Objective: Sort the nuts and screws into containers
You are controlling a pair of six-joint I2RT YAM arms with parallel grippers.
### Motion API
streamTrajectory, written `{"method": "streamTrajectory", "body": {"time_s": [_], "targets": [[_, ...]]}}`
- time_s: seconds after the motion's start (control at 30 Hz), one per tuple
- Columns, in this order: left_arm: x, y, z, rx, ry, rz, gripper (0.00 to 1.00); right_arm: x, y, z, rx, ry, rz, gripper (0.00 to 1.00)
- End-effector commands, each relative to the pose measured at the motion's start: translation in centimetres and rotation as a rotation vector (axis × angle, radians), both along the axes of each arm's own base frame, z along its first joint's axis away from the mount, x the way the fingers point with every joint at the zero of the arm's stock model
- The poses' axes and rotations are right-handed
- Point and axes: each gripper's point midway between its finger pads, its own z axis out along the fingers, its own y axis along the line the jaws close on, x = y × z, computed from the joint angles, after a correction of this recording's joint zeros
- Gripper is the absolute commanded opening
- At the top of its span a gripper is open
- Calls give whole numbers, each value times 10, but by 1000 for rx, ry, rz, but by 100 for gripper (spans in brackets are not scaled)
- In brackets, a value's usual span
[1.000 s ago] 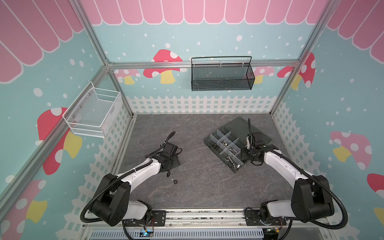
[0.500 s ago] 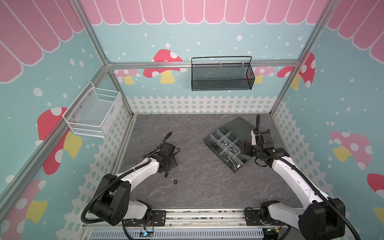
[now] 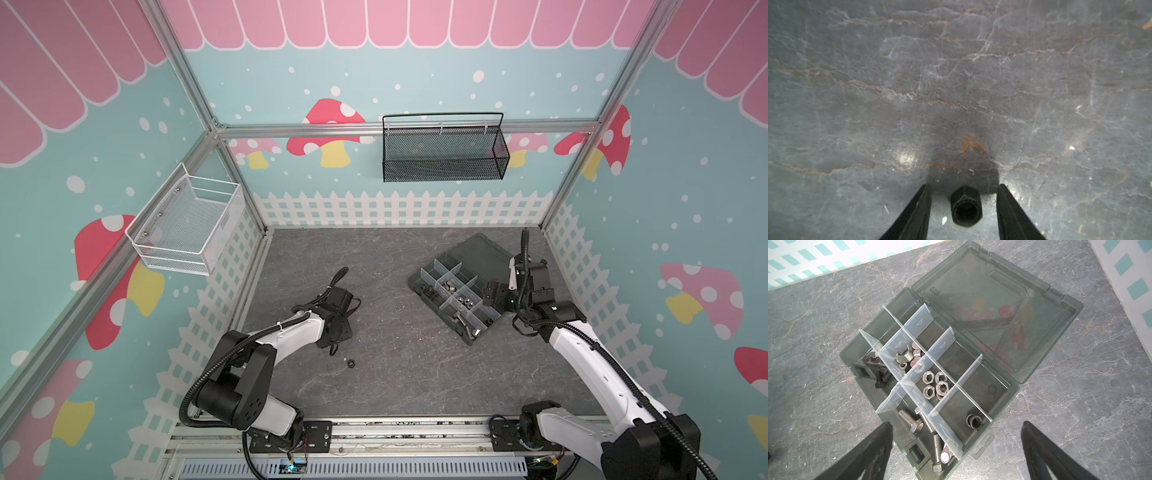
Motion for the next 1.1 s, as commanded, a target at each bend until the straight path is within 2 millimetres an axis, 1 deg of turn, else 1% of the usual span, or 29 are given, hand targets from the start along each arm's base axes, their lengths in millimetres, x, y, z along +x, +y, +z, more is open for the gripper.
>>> {"method": "streamTrajectory", "body": {"time_s": [0.0, 0.2, 0.27, 0.37, 0.63, 0.77, 0.83, 0.87, 1.07], "targets": [[-3, 4, -6, 15, 28, 3, 49, -1, -5, -1, -3, -3, -27, 98], [-9, 3, -10, 3, 47, 3, 41, 0, -5, -3, -1, 5, -37, 98], [-11, 3, -11, -9, 51, 8, 41, 0, -5, -2, 2, 4, -36, 98], [-16, 1, -12, -26, 58, 14, 38, 0, -5, -1, 4, 2, -41, 98], [-20, -7, -13, -48, 71, 11, 38, 0, -5, -3, 8, 7, -42, 98], [-22, -13, -14, -52, 74, 8, 32, 0, -5, -3, 6, 8, -43, 98], [-22, -12, -14, -53, 74, 15, 32, 1, -5, -3, 6, 6, -44, 98], [-25, -19, -15, -48, 77, -9, 32, 1, -5, -3, 6, 7, -45, 98], [-27, -12, -18, -15, 79, 8, 34, 1, -3, -3, 10, 8, -33, 98]]}}
